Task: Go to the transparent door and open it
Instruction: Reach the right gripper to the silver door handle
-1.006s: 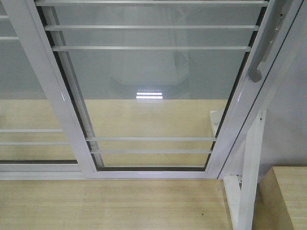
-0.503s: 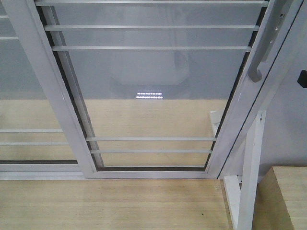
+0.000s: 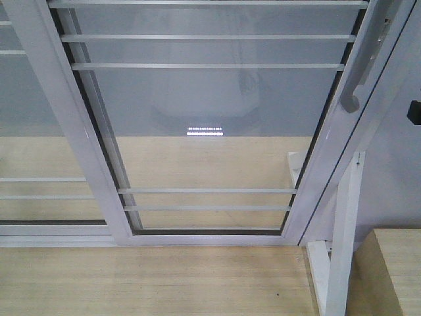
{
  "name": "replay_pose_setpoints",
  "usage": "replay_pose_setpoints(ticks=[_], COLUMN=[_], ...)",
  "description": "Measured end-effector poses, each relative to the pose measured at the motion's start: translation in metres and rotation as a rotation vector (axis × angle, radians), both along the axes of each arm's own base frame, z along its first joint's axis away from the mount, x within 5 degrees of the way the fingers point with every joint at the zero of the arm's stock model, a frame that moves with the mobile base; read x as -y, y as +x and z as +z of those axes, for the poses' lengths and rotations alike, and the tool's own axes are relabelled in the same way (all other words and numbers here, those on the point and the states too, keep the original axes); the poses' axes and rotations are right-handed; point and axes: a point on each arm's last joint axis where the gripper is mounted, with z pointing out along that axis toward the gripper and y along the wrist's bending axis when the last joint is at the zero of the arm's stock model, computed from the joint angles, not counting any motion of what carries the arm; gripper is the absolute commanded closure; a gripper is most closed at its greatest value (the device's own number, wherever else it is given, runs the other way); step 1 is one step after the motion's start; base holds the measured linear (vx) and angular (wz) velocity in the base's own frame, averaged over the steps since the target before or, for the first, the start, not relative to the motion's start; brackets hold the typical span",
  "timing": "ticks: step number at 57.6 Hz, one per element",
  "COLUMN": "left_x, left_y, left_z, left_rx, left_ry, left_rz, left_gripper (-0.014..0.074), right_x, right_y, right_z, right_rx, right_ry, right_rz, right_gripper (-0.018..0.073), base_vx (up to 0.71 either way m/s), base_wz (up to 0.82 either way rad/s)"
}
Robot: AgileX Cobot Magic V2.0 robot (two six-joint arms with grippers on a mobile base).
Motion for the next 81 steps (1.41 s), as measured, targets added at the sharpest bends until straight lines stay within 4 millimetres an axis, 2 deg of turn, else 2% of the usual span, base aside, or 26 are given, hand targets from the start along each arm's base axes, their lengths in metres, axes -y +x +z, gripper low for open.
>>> replay_pose_setpoints(ticks=[8,14,28,56,73,81], left_x=[0.000,0.000,0.000,0.000,0.000,0.000], left_y=[0.003,0.005,0.006,0.006,0.006,0.006], left_z=[-0.003,-0.005,-0.006,-0.006,-0.006,-0.006], left_rx=[-0.022,-0.033,-0.040,-0.040,-0.040,-0.040], left_ry=[0.002,0.002,0.001,0.001,0.001,0.001], left_rz=[0.001,0.001,0.002,0.002,0.002,0.002], left_gripper=[0.0113,0.0072,0.0073,0.0073,0.0073,0.0073], right_x=[0.000,0.000,0.000,0.003,0.004,0.004], right_y=[0.003,0.012,0.045,0.144,0.185,0.198], right_z=[-0.002,-0.009,-0.021,-0.042,-0.051,-0.061], right_rx=[-0.008,-0.028,0.022,-0.005,0.042,0.043], right_ry=[0.021,-0.021,0.029,0.016,0.004,0.006], right_rz=[-0.004,0.011,0.019,0.051,0.073,0.078], right_gripper=[0.0057,0.0059,0.0059,0.0059,0.0059,0.0092], base_vx=[0.00,0.00,0.00,0.00,0.00,0.00], base_wz=[0.00,0.00,0.00,0.00,0.00,0.00])
